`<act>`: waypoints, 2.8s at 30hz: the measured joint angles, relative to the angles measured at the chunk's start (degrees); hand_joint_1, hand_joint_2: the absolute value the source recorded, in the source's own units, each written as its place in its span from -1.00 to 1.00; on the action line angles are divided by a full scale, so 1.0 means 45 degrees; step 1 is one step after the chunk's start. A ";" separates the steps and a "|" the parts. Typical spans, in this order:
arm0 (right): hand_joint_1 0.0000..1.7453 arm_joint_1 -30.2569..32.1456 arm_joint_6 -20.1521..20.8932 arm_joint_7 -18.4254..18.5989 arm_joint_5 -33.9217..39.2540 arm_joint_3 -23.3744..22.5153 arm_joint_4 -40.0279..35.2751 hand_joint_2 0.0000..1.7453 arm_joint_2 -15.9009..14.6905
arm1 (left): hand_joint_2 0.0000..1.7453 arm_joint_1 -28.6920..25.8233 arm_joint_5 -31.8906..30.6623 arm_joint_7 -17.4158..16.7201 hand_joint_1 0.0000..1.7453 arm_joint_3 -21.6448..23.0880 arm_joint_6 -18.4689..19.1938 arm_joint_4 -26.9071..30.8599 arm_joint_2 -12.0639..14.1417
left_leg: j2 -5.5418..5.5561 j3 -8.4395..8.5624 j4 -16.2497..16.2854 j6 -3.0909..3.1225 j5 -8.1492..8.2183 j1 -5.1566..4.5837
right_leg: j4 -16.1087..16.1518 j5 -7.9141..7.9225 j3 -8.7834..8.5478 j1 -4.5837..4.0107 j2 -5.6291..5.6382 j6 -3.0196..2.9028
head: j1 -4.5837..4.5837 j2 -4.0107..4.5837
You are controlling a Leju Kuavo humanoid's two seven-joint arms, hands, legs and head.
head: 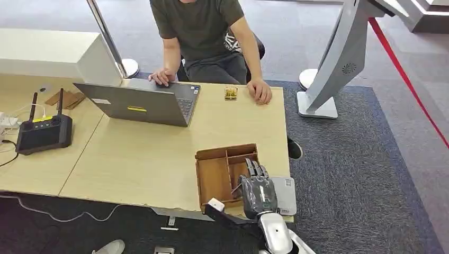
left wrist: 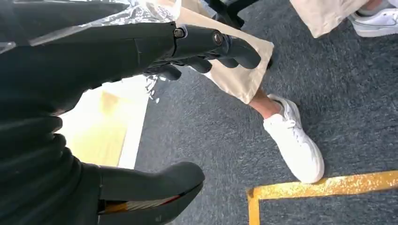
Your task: Pass the card to the sensor for recognition and then transmit it.
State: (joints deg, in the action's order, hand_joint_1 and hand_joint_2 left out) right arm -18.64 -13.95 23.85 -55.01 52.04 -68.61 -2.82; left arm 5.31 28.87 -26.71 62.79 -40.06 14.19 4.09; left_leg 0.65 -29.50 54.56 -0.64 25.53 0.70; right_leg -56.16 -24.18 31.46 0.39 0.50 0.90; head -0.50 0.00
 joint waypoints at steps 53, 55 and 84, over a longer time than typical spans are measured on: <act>1.00 -0.3806 0.0583 0.0646 0.1409 0.0204 -0.1938 1.00 0.0801 | 1.00 0.0318 -0.2375 0.0471 -1.00 0.0204 0.0044 0.0000 -0.0063 | 0.0006 -0.0016 0.0000 -0.0004 -0.0009 0.0001 | -0.0015 0.0002 0.0011 0.0000 -0.0005 -0.0003 | -0.0005 0.0000; 1.00 -0.3821 0.0583 0.0646 0.1409 0.0248 -0.1870 1.00 0.0801 | 1.00 0.0319 -0.2375 0.0471 -1.00 0.0238 0.0044 0.0000 -0.0063 | 0.0006 -0.0016 0.0000 -0.0004 -0.0009 0.0001 | -0.0016 0.0002 0.0011 0.0000 -0.0005 -0.0003 | 0.0000 0.0000; 1.00 -0.4791 0.0675 0.1059 0.2249 0.0923 -0.0874 1.00 0.1161 | 1.00 0.0552 -0.2623 0.0199 -1.00 0.0364 0.0209 0.0000 -0.0063 | 0.0006 -0.0017 0.0000 -0.0004 -0.0009 0.0001 | -0.0017 0.0002 0.0013 0.0000 -0.0005 -0.0004 | -0.0005 0.0000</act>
State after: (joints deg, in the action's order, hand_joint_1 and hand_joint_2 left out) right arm -40.20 -10.91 28.61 -44.89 56.19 -72.54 2.40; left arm 7.79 17.07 -25.81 64.43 -39.12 14.19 3.80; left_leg 0.68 -29.58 54.56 -0.66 25.49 0.70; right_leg -56.24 -24.17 31.52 0.39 0.48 0.88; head -0.52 0.00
